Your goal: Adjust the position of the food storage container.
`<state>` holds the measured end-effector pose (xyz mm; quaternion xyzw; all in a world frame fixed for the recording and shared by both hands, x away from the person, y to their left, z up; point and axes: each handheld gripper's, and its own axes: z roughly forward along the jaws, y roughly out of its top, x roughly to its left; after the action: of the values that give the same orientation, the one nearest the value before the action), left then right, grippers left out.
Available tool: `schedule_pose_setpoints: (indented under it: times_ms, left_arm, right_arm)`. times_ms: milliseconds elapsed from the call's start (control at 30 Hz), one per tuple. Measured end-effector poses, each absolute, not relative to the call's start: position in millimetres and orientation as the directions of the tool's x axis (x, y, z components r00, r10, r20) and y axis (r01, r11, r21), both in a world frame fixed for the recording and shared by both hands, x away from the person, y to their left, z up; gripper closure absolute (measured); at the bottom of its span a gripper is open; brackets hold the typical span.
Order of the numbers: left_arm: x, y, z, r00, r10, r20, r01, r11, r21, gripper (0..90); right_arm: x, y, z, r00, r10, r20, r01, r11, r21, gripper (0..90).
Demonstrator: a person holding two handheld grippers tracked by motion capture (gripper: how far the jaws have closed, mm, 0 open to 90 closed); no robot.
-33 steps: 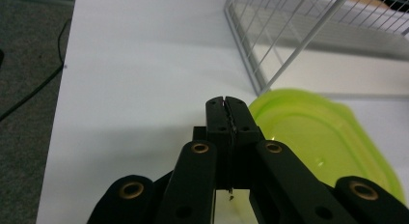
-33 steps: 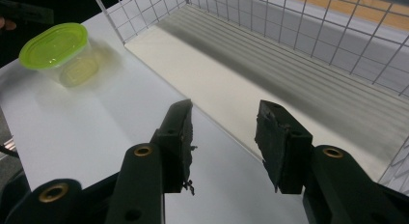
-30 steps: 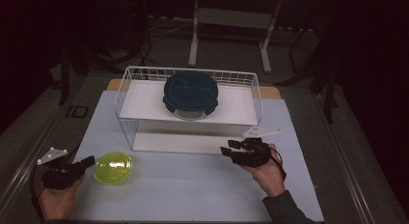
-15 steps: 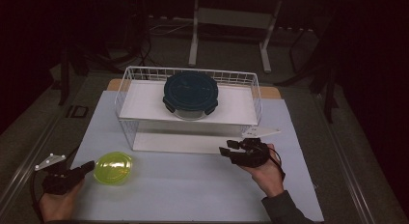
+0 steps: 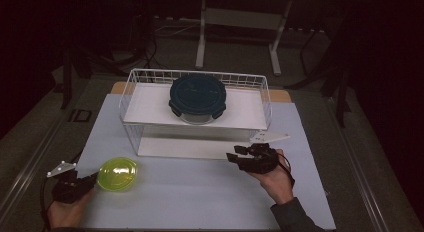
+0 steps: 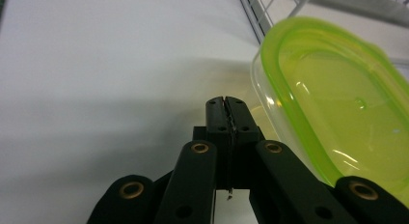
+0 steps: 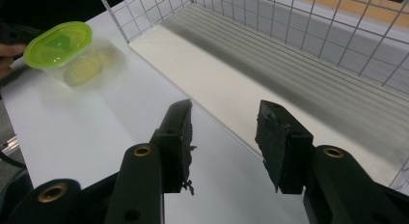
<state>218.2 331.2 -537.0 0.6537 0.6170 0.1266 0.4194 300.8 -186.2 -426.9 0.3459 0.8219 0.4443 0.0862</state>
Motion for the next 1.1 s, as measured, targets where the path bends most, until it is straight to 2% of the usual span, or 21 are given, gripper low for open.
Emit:
schedule_pose_setpoints:
  times_ms: [800, 1100]
  left_arm:
    - [226, 310, -545, 0.265, 0.902, -0.341, 0.725, 0.047, 0.687, 90.0]
    - [236, 284, -546, 0.317, 0.883, -0.347, 0.728, 0.008, 0.686, 90.0]
  right_arm:
    - [299, -190, -441, -0.732, 0.655, 0.186, 0.516, 0.356, 0.779, 54.5]
    - [297, -190, -445, -0.733, 0.654, 0.187, 0.519, 0.36, 0.776, 53.3]
